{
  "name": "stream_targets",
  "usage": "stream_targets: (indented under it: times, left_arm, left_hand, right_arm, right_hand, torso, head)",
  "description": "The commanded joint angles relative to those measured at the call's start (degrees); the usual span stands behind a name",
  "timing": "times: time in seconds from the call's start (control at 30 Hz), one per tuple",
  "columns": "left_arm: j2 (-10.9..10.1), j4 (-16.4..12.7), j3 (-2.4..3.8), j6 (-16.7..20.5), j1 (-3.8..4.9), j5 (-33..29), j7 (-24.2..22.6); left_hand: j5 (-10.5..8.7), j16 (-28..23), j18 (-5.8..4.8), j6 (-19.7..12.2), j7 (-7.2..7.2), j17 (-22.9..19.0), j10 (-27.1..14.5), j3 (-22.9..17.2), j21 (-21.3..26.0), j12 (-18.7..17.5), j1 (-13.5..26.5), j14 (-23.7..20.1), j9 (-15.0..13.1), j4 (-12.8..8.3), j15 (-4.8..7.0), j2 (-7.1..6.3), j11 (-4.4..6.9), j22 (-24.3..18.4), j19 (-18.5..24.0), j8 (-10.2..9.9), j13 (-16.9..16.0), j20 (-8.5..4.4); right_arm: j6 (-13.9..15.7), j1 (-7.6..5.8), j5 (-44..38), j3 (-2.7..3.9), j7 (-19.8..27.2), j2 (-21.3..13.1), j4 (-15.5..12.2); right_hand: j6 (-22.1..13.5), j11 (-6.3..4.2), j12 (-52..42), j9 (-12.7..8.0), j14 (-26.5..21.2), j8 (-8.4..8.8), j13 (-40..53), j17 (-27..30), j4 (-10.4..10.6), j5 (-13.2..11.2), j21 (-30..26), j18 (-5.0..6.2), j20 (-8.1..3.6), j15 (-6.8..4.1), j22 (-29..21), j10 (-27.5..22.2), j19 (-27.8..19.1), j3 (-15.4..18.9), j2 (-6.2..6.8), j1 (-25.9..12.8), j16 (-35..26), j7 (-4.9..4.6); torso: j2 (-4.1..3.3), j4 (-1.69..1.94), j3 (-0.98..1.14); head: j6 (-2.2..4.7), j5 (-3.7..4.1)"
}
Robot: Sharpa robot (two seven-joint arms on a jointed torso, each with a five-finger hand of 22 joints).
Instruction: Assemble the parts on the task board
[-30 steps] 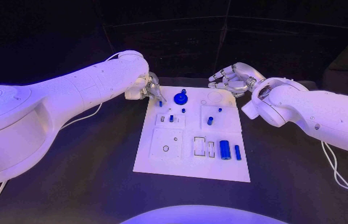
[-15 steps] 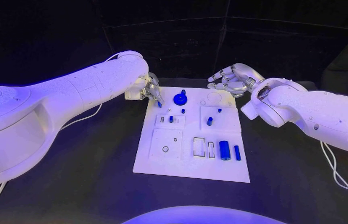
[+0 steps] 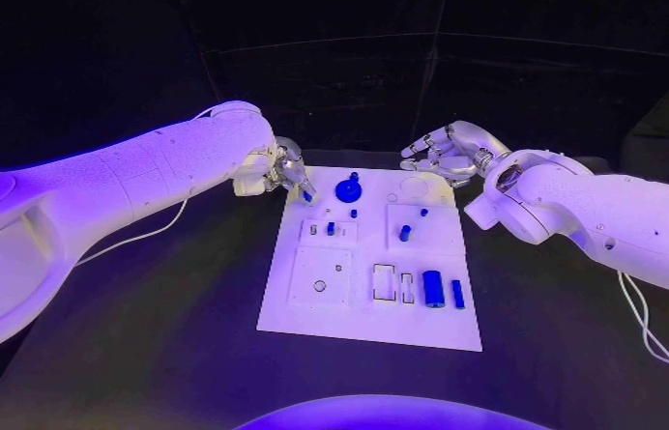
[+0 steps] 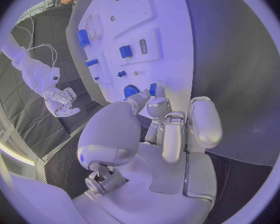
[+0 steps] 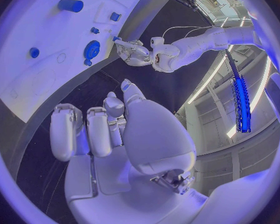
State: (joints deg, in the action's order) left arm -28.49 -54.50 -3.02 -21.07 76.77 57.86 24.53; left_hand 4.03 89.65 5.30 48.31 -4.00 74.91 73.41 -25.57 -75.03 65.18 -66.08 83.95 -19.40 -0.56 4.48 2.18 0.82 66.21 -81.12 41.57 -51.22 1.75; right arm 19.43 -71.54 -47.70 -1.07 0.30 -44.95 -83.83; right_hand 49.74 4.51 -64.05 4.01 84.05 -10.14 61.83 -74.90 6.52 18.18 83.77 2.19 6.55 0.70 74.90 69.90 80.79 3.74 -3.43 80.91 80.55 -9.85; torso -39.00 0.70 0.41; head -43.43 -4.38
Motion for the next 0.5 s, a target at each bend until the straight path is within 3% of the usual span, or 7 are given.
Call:
stream_targets:
  times: [0.03, 0.33, 0.5]
  left_arm:
    - [-1.77, -3.17, -0.02, 5.00, 0.09, -2.15, -2.54]
    - [-6.85, -11.87, -0.14, 9.11, -0.33, -2.44, -3.74]
    - [-9.15, -15.84, -0.58, 10.80, -1.17, -2.41, -3.99]
  left_hand:
    - [0.30, 0.35, -0.34, 0.30, 0.36, 15.09, 0.56, -7.88, -0.18, 0.37, 0.60, 6.05, -0.12, -7.37, -0.29, -0.23, -0.06, 0.17, -0.22, 0.41, -0.12, 0.31]
    - [0.33, 0.35, -0.42, 0.49, 0.47, 15.09, 0.90, -8.88, -0.45, 0.51, 0.80, 6.05, -0.26, -7.77, -0.22, -0.97, 0.05, 0.63, -0.41, 0.78, -0.27, 0.25]
    - [0.48, 0.35, -0.47, 0.56, 0.51, 15.09, 1.06, -9.31, -0.60, 0.58, 0.85, 6.05, -0.31, -7.91, -0.19, -1.28, 0.09, 0.86, -0.51, 0.92, -0.36, 0.22]
  right_arm:
    - [-0.28, -0.13, -0.09, 0.04, 0.37, -0.18, -0.12]
    - [-0.27, -0.13, -0.09, 0.04, 0.34, -0.44, -0.12]
    - [-0.32, -0.13, -0.09, 0.03, 0.39, -0.41, -0.03]
  right_hand:
    - [-0.37, 0.09, 0.05, -0.08, 2.85, -0.20, 0.02, -1.93, 0.05, 0.29, -0.35, 0.96, 0.00, -0.51, 1.70, -0.36, -0.25, 0.23, -0.19, 0.22, -0.25, 0.06]
    - [-0.37, 0.09, 0.10, -0.07, 2.83, -0.21, -0.03, -1.88, 0.05, 0.30, -0.36, 0.96, -0.01, -0.51, 1.69, -0.39, -0.26, 0.24, -0.18, 0.23, -0.29, 0.07]
    - [-0.37, 0.09, 0.10, -0.07, 2.83, -0.21, -0.03, -1.88, 0.05, 0.30, -0.36, 0.96, -0.01, -0.51, 1.69, -0.39, -0.26, 0.24, -0.18, 0.23, -0.29, 0.07]
  torso:
    - [-0.02, 0.04, -0.03]
    - [-0.05, -0.02, -0.04]
    - [-0.08, -0.10, -0.05]
  head:
    - [0.04, -0.26]
    - [-0.04, -0.64]
    - [-0.20, -1.05]
